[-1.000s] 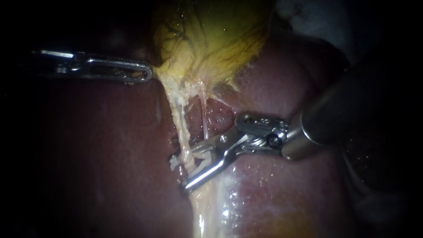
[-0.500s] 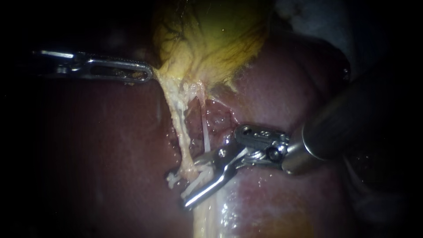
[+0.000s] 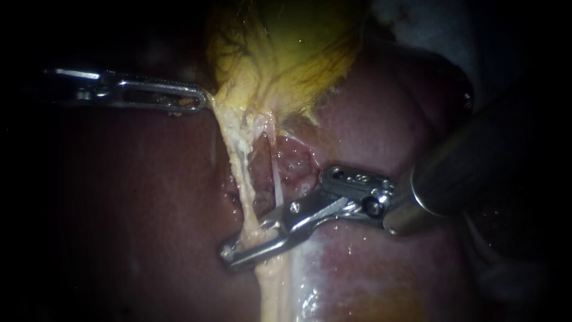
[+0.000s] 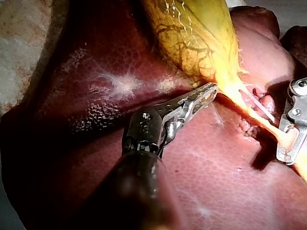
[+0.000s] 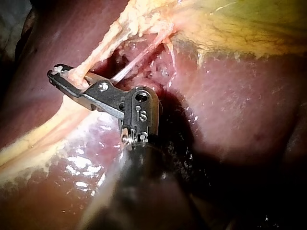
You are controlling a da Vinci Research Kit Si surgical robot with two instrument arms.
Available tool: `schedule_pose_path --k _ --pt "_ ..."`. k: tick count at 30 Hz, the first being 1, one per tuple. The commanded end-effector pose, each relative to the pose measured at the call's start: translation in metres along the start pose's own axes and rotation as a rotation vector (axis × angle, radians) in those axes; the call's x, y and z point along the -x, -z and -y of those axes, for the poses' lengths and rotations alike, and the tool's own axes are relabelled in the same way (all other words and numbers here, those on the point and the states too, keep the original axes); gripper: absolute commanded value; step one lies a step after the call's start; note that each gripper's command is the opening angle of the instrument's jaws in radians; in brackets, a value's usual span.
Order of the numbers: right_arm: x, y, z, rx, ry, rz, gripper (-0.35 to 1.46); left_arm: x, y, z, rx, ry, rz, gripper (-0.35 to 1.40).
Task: Clipping first clip left tube
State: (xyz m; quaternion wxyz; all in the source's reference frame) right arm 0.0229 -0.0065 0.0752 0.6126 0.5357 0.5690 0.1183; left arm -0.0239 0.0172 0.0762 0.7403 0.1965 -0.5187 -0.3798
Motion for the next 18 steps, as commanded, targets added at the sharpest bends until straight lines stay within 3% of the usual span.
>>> schedule_pose_path --k 1,18 --pt "0.0 0.0 -0.0001 -0.001 -0.008 0.0 -0.35 0.0 0.0 0.0 0.0 0.0 0.0 -0.35" --pt "0.0001 0.0003 -0.0003 0.001 -0.037 0.003 -0.35 0.0 0.0 0.0 0.0 0.0 0.0 -0.35"
